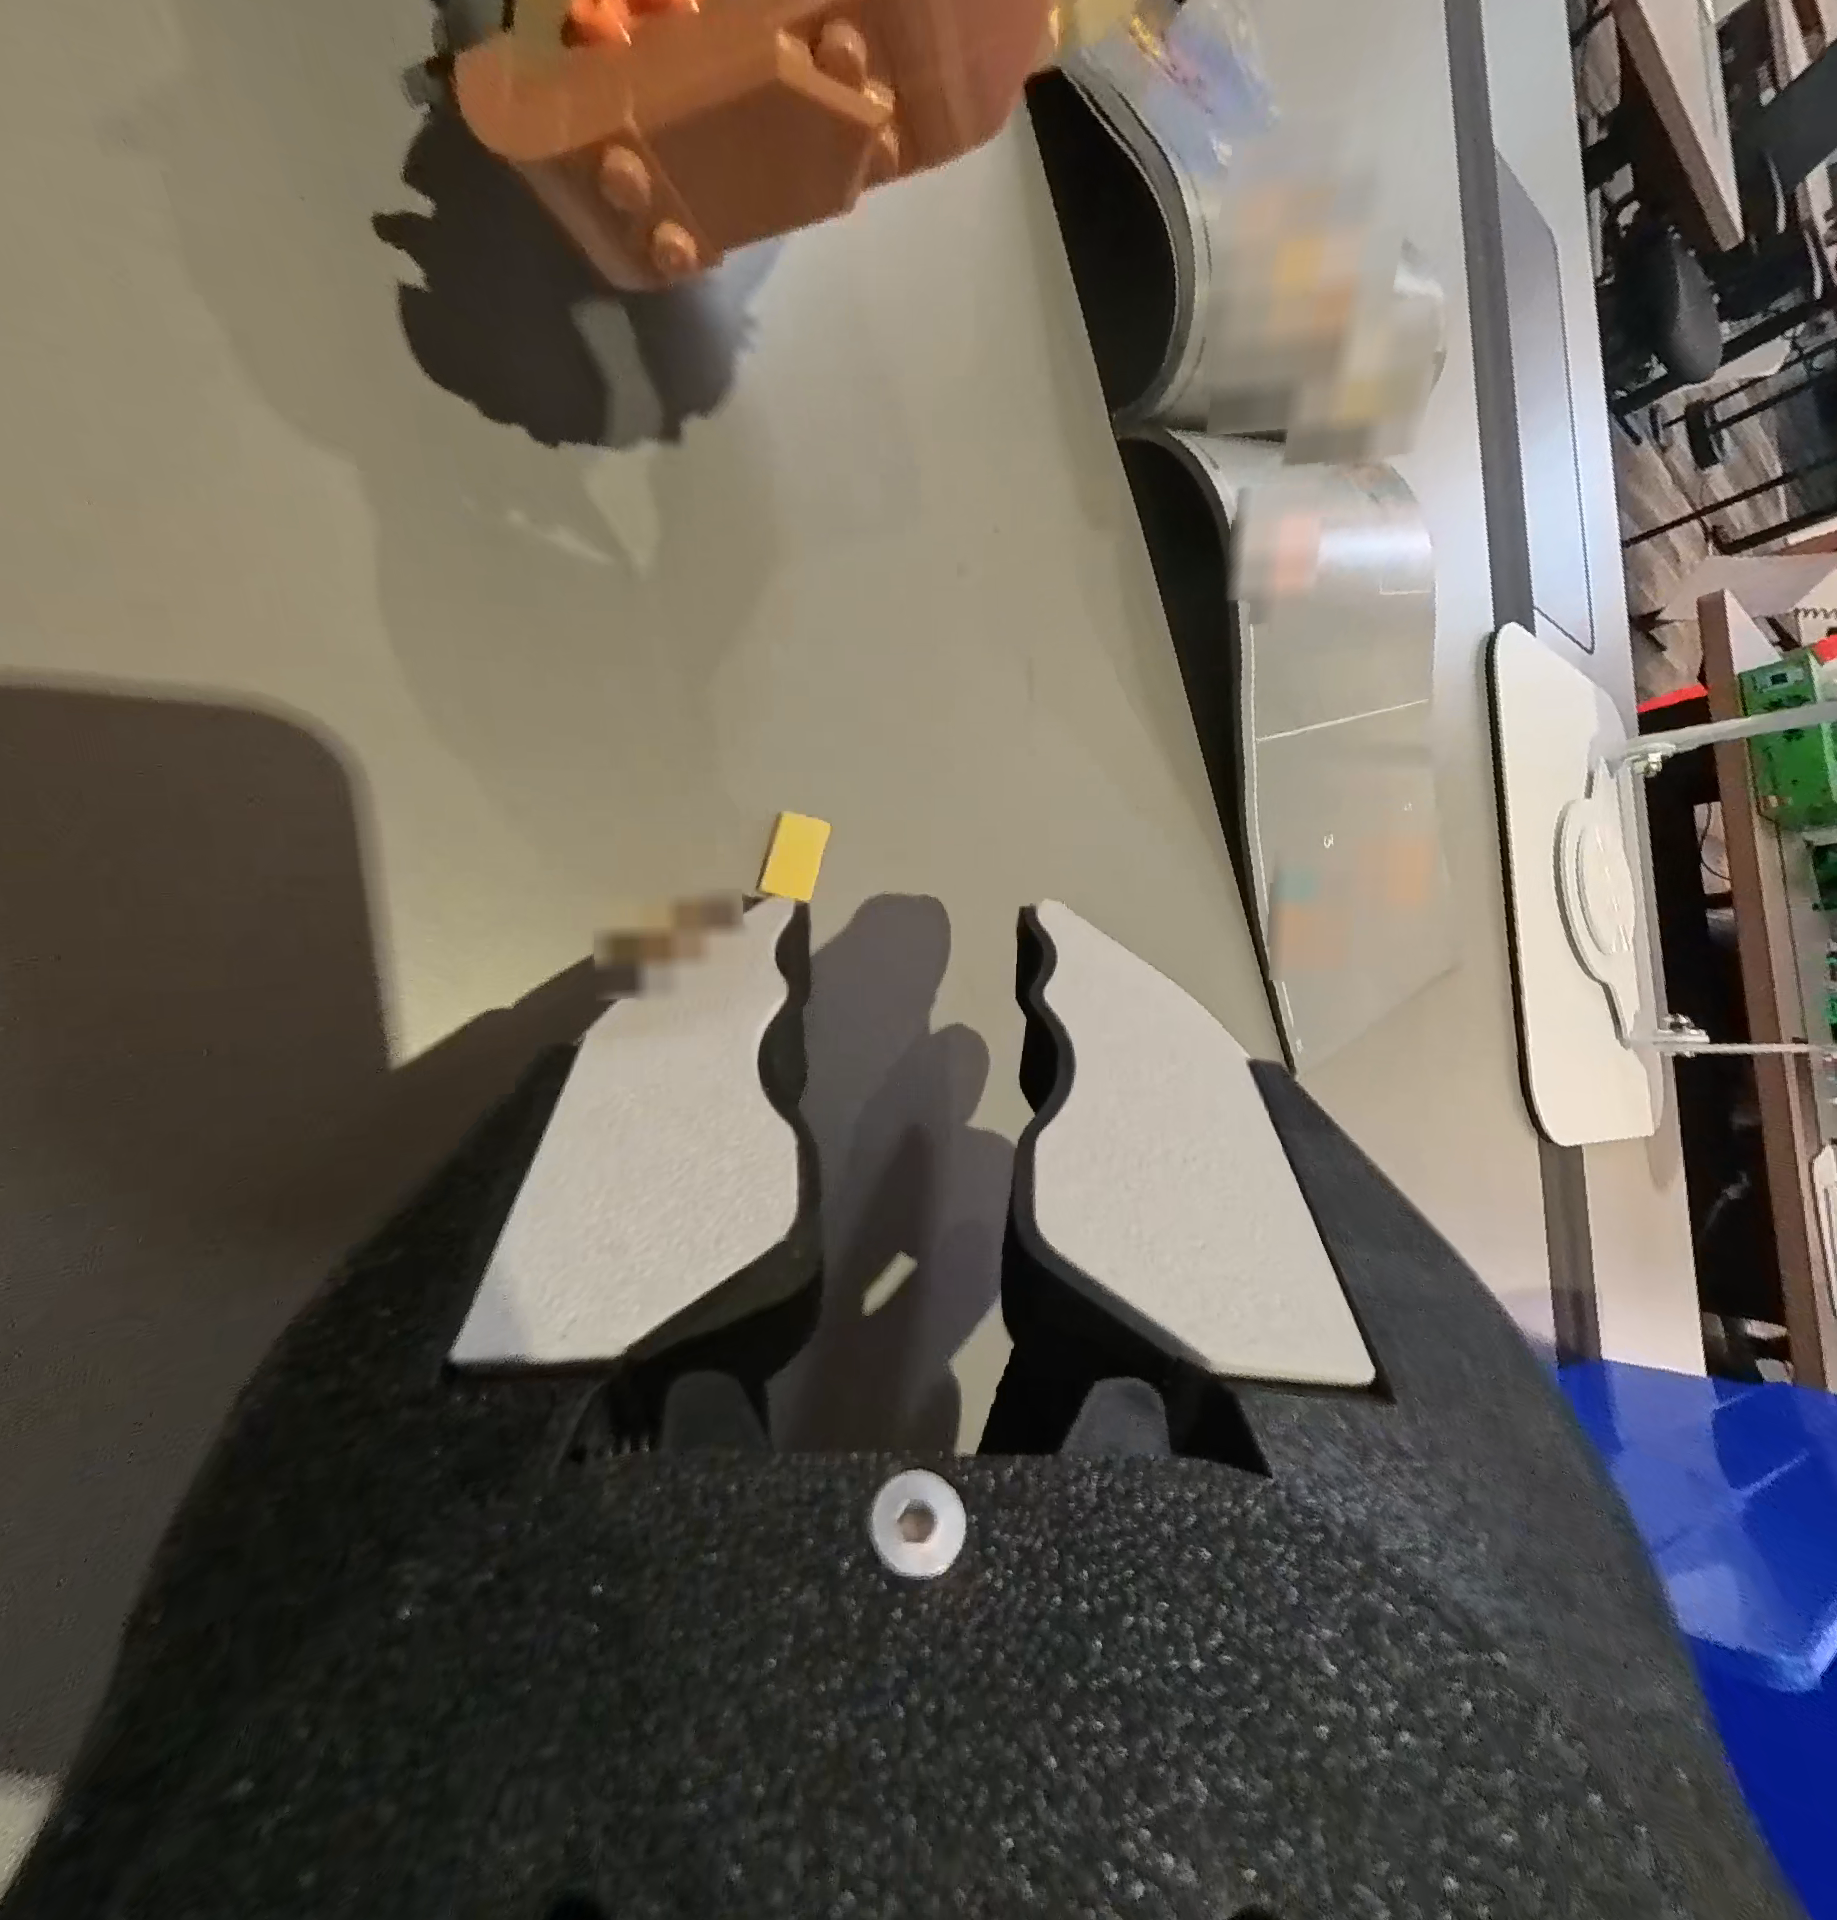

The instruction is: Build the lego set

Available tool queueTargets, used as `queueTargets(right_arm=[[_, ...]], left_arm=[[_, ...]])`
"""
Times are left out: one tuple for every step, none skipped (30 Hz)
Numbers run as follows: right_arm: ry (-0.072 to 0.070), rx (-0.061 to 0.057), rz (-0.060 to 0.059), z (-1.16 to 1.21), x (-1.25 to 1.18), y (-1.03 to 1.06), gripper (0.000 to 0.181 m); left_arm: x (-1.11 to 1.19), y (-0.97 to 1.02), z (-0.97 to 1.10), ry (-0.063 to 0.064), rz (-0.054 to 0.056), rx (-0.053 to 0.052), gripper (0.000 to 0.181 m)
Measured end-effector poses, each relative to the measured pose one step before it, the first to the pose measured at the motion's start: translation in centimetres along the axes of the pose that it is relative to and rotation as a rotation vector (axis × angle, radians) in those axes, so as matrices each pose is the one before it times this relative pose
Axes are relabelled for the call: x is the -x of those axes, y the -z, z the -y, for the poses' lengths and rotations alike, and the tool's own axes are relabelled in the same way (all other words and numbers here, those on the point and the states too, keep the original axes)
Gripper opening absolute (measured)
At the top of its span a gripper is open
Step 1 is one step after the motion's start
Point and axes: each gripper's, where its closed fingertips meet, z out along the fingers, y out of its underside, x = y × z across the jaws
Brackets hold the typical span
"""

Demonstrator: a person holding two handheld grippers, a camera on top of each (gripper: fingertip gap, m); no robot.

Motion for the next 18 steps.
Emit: queueTargets(right_arm=[[0.0016, -0.0082, 0.0092, 0.221, 0.163, -0.011, 0.039], [0.003, -0.0066, 0.0075, 0.211, 0.156, -0.036, 0.041], [0.0046, -0.0048, 0.0065, 0.2, 0.141, -0.043, 0.041], [0.0059, -0.0043, 0.005, 0.198, 0.115, -0.058, 0.041], [0.0057, -0.0024, 0.002, 0.156, 0.051, -0.067, 0.042], [0.0052, 0.0015, 0.0015, 0.058, -0.009, -0.065, 0.042], [0.0057, 0.0036, 0.003, -0.027, -0.06, -0.012, 0.042], [0.0071, 0.0052, 0.0038, -0.105, -0.102, 0.043, 0.043], [0.0056, 0.0038, 0.0038, -0.156, -0.147, 0.088, 0.044], [-0.002, -0.0034, 0.0038, -0.111, -0.162, 0.138, 0.044], [-0.0127, -0.0132, 0.0026, 0.028, -0.181, 0.18, 0.044], [-0.0203, -0.0225, -0.0005, 0.165, -0.198, 0.231, 0.045], [-0.0227, -0.0265, -0.0031, 0.252, -0.194, 0.257, 0.044], [-0.0211, -0.0243, -0.0058, 0.257, -0.197, 0.232, 0.044], [-0.0186, -0.0204, -0.0087, 0.186, -0.202, 0.173, 0.044], [-0.0186, -0.0174, -0.0102, 0.138, -0.194, 0.121, 0.044], [-0.0216, -0.0159, -0.0088, 0.101, -0.173, 0.058, 0.044], [-0.0253, -0.0145, -0.0074, 0.071, -0.151, 0.001, 0.044]], left_arm=[[-0.036, -0.013, -0.024, -0.0011, -0.0007, 0.0014, 0.02], [-0.035, -0.019, -0.003, -0.0015, -0.0004, 0.0003, 0.02], [-0.034, -0.006, 0.003, -0.0007, -0.0012, -0.0005, 0.02], [-0.034, -0.012, 0.018, -0.0001, -0.0017, -0.0011, 0.02], [-0.026, -0.003, 0.001, -0.0003, -0.0013, -0.0007, 0.02], [-0.015, -0.016, 0.0, -0.0007, -0.0005, -0.0006, 0.02], [-0.006, -0.016, 0.001, -0.0014, -0.0002, -0.0006, 0.02], [-0.003, -0.003, 0.001, -0.0014, -0.0001, -0.0007, 0.02], [-0.004, 0.0, 0.01, -0.0008, -0.0004, -0.0011, 0.02], [-0.017, 0.012, 0.033, -0.0013, -0.0011, -0.0027, 0.02], [-0.048, 0.004, 0.083, -0.0034, -0.0013, -0.0061, 0.02], [-0.083, 0.024, 0.126, -0.0072, -0.0022, -0.0097, 0.02], [-0.12, 0.029, 0.168, -0.0097, -0.0035, -0.0121, 0.02], [-0.107, 0.03, 0.208, -0.0113, -0.001, -0.0158, 0.02], [-0.08, 0.038, 0.231, -0.0117, 0.002, -0.018, 0.02], [-0.047, 0.068, 0.246, -0.0121, 0.005, -0.0214, 0.02], [-0.073, 0.098, 0.258, -0.0105, 0.0042, -0.0251, 0.02], [-0.098, 0.121, 0.258, -0.005, 0.0027, -0.0266, 0.02]])
